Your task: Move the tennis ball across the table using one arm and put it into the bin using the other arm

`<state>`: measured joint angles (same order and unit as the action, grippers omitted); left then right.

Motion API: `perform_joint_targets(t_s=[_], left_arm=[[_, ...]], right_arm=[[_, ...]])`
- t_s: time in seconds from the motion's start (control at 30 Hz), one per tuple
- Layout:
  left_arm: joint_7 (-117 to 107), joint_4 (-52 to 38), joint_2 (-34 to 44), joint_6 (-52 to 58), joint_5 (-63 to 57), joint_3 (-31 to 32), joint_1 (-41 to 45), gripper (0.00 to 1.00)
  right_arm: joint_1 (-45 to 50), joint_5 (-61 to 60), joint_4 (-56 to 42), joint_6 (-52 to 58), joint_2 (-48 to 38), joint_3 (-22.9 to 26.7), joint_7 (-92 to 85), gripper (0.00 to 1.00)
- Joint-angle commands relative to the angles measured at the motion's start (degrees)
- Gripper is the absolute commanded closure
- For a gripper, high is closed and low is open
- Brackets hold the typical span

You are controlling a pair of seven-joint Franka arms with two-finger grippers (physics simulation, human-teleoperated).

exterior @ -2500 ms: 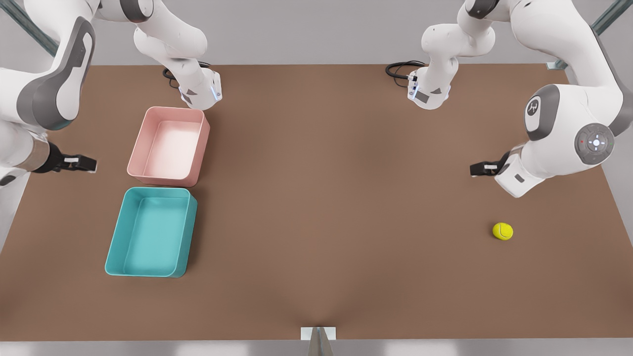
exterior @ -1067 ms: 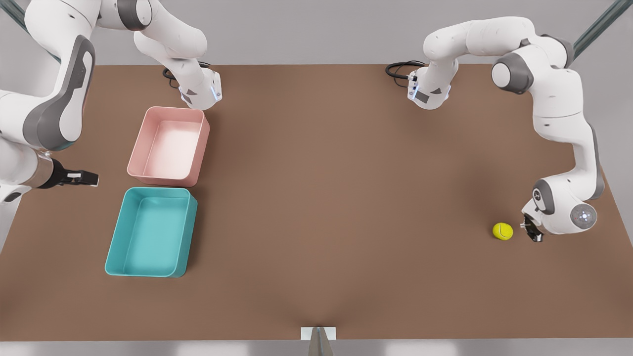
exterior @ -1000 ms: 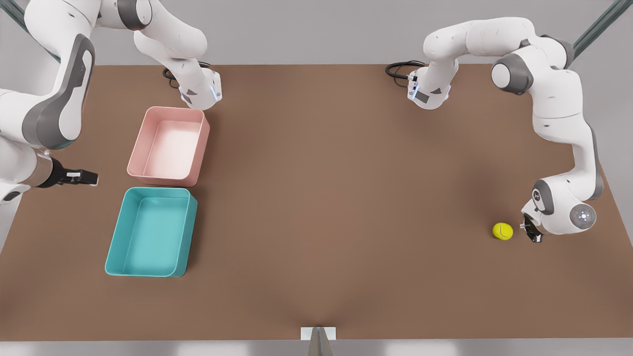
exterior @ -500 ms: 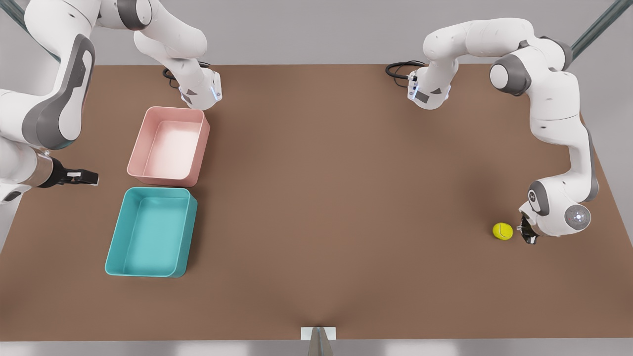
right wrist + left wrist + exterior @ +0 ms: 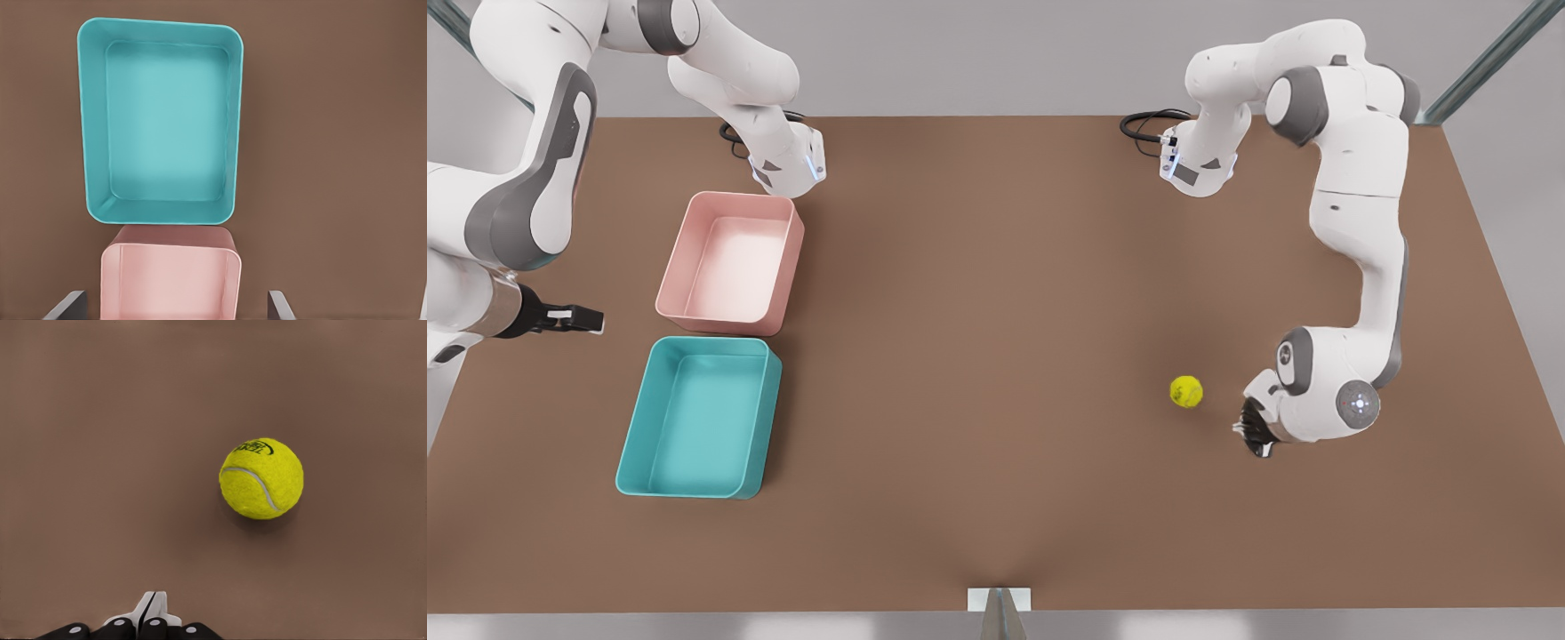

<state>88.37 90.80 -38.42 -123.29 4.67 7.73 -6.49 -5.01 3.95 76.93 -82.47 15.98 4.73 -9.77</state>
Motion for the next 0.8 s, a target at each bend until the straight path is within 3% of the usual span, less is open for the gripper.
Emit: perform_joint_targets(t_s=[0.0, 0.03, 0.07, 0.1, 0.13, 0.17, 0.2, 0.23, 0.3, 0.33, 0.47, 0.57, 0.67, 0.77], left_arm=[[-83.4, -0.3, 2.6, 6.9, 9.9, 0.3, -1.1, 0.79], [-88.8, -0.8, 4.9, 7.8, 9.0, 0.3, -1.1, 0.79], [-95.3, -3.8, 8.0, 15.0, 0.4, 0.3, -0.1, 0.79], [-100.1, -15.5, 8.7, 36.0, -10.9, 0.3, 4.9, 0.75], [-100.1, -25.7, 8.8, 52.2, -16.0, 0.1, 9.6, 0.58], [-100.2, -31.9, 9.6, 62.9, -16.5, 0.2, 12.6, 0.35], [-100.2, -34.6, 10.0, 67.3, -16.5, 0.3, 15.5, 0.22], [-100.1, -38.1, 10.1, 69.9, -14.6, 0.4, 16.6, 0.00], [-102.0, -37.0, 15.7, 67.1, -10.7, 0.6, 15.5, 0.00], [-108.2, -25.2, 23.9, 56.9, -6.4, -1.6, 15.0, 0.00], [-105.2, -23.7, 19.5, 55.3, -5.5, -2.2, 11.8, 0.00], [-105.2, -23.8, 18.8, 53.9, -2.9, -2.2, 11.4, 0.00], [-105.2, -23.8, 18.8, 52.7, -3.0, -2.1, 11.6, 0.00], [-105.2, -23.6, 18.4, 52.8, -3.0, -2.0, 11.5, 0.00]], right_arm=[[0.0, -0.1, 0.0, 0.0, 0.0, 0.0, -0.2, 0.00], [0.0, -0.2, 0.0, 0.0, 0.0, 0.0, -0.2, 0.00], [0.0, -0.2, 0.0, 0.0, 0.0, 0.0, -0.2, 0.00], [-0.1, -0.2, 0.0, 0.0, 0.0, 0.0, -0.2, 0.00], [-0.1, -0.2, 0.0, 0.0, 0.0, 0.0, -0.2, 0.00], [-0.2, -0.2, 0.0, 0.0, -0.1, 0.0, -0.3, 0.00], [-0.2, -0.2, 0.0, 0.1, -0.1, 0.0, -0.3, 0.00], [-0.4, -0.2, 0.0, 0.1, -0.1, 0.0, -0.3, 0.00], [-0.5, -0.7, 0.0, 0.2, -0.1, 0.0, -0.4, 0.00], [-0.5, -0.7, 0.0, 0.2, 0.0, 0.0, -0.3, 0.00], [4.4, -3.3, -0.8, -0.9, 3.3, -0.5, 1.2, 0.00], [14.0, -8.4, -0.6, -5.9, 7.5, -0.5, 27.0, 0.00], [25.2, -11.2, 1.4, -17.7, 13.4, -0.5, 47.6, 0.00], [33.1, -11.3, 11.7, -34.1, 13.6, -0.5, 58.7, 0.00]])
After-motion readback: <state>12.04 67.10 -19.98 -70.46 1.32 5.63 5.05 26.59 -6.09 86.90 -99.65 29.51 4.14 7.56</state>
